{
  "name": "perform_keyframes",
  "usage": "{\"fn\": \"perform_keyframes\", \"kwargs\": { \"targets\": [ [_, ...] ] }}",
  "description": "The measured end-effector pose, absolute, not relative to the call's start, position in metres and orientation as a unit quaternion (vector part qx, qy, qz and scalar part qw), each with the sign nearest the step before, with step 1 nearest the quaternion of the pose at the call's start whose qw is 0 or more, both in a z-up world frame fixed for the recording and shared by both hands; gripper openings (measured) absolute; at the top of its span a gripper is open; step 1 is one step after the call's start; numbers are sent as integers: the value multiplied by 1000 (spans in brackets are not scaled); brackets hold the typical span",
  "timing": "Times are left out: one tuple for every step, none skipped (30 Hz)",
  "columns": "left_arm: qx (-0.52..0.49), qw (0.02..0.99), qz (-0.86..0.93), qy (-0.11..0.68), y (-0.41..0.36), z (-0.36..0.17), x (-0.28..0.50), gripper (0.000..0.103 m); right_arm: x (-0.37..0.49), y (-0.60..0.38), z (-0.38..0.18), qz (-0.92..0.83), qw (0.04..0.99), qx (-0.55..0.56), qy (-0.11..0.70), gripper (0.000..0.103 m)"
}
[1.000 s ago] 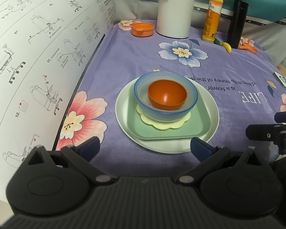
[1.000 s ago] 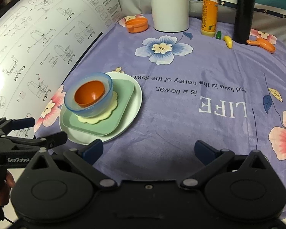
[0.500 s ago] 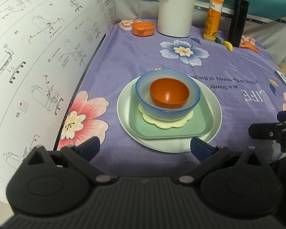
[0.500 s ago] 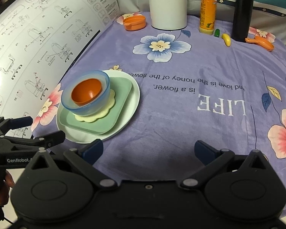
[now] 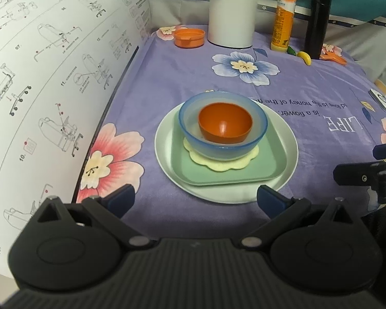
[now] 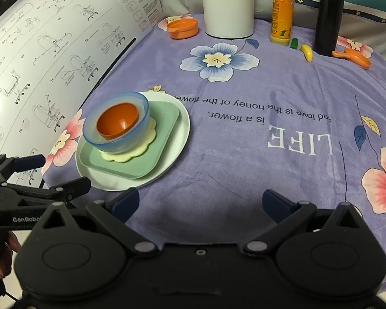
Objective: Organize plates and bowls
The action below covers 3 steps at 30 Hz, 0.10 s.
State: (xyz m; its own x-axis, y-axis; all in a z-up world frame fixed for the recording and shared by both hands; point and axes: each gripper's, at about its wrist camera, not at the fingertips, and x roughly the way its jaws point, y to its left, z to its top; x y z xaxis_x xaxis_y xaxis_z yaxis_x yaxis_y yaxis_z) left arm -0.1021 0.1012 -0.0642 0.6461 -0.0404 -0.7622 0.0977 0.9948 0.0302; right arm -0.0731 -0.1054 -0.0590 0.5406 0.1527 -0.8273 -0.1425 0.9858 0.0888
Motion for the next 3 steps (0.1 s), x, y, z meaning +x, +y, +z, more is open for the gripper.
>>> {"fn": "perform_keyframes", "kwargs": {
  "targets": [
    [34, 906, -38, 419, 101, -64, -102, 103, -73, -105, -59, 84, 878, 5, 471, 103],
    [34, 906, -38, 420, 102, -64, -102, 103, -73, -105, -59, 84, 878, 5, 471, 103],
    [32, 906, -37, 421, 102, -64, -102, 103, -74, -105, -59, 84, 879, 6, 470, 103]
  ]
}}
